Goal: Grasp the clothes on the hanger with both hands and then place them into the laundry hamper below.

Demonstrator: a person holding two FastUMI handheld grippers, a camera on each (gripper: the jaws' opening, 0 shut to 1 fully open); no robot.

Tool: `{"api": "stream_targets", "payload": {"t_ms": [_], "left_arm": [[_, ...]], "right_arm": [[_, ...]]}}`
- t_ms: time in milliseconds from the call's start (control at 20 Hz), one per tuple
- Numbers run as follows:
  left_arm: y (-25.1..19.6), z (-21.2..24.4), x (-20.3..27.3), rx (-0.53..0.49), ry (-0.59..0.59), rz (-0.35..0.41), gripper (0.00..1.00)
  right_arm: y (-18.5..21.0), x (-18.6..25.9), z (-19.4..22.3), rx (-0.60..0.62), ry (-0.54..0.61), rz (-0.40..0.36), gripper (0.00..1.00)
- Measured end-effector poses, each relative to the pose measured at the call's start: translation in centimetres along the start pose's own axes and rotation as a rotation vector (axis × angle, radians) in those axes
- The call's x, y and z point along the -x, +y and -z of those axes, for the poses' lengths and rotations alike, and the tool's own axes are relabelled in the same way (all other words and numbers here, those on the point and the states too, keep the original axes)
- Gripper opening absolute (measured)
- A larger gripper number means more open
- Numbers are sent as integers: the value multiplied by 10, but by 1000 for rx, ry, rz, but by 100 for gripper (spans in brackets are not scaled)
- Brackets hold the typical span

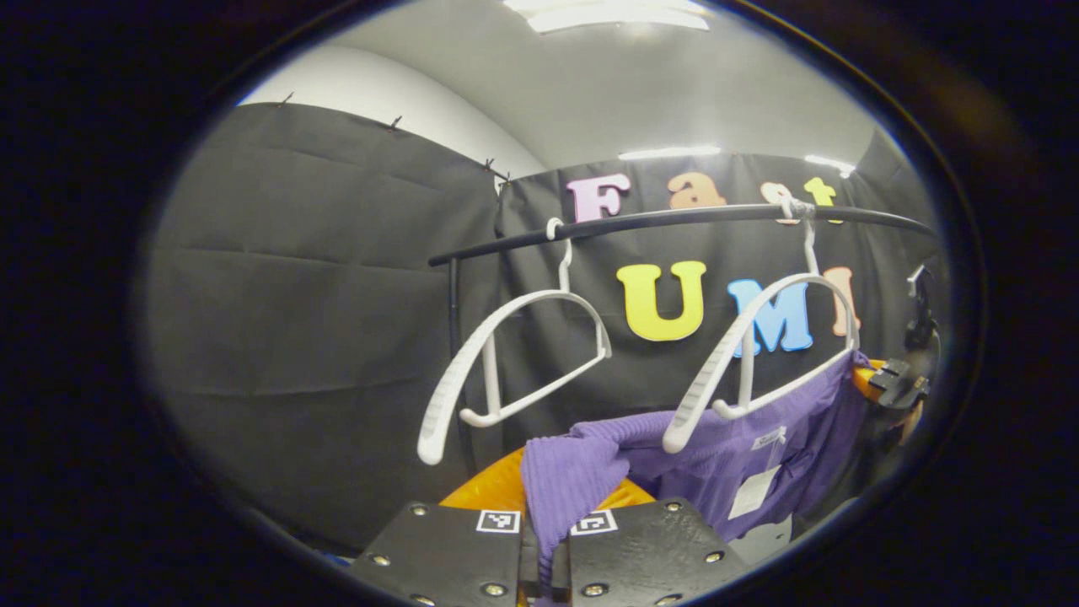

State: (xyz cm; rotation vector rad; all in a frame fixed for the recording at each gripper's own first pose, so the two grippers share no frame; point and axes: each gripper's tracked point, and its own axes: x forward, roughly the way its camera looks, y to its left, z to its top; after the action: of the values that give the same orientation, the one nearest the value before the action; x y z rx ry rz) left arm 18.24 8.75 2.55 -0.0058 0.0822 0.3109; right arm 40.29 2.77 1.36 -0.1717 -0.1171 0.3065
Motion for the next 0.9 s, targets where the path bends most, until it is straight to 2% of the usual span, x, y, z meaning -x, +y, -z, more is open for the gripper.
{"api": "stream_targets", "payload": {"t_ms": [100, 300, 650, 900], "left_arm": [[5, 9, 8, 6, 7, 1, 2], [5, 19, 29, -20, 12, 21, 2], [-8, 1, 68, -6, -34, 117, 2], [-27, -24, 103, 26, -97, 237, 1]], "right_arm": [[6, 13, 8, -32, 20, -10, 2], [23, 50, 10, -19, 30, -28, 2], [61, 123, -38, -43, -21, -74, 2], [83, 180, -77, -115, -56, -73, 2]]}}
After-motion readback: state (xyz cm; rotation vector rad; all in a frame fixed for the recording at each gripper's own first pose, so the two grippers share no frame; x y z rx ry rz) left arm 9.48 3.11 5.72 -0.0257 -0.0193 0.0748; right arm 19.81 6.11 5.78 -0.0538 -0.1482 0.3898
